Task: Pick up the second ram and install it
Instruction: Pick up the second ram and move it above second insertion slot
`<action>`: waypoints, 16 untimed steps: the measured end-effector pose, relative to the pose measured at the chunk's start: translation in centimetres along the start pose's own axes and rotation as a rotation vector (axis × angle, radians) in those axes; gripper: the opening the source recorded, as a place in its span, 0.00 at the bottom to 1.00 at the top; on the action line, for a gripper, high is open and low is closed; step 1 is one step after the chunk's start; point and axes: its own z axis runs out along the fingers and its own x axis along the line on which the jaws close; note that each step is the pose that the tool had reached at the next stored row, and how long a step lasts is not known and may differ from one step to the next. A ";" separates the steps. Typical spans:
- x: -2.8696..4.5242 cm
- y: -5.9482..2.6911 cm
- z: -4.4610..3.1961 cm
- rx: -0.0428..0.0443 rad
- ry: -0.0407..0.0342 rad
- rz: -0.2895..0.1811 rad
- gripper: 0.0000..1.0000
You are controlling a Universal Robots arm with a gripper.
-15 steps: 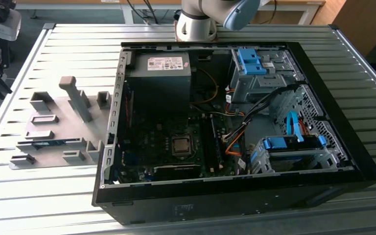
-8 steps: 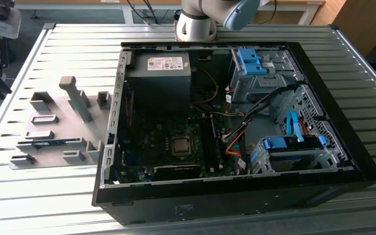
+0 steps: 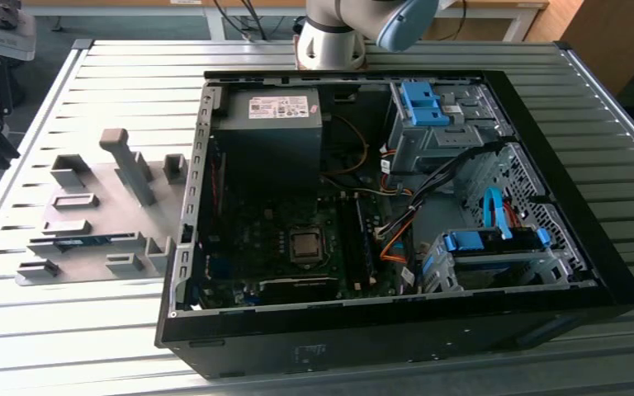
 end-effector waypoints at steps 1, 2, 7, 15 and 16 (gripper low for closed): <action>0.00 0.00 0.00 0.0001 0.0001 0.000 0.24; 0.00 0.00 0.00 0.0002 0.0001 0.000 0.24; 0.00 0.00 0.01 0.0012 -0.0002 0.000 0.24; 0.00 0.00 0.01 0.0016 -0.0003 0.000 0.24; 0.00 0.00 0.01 0.0016 -0.0003 0.000 0.30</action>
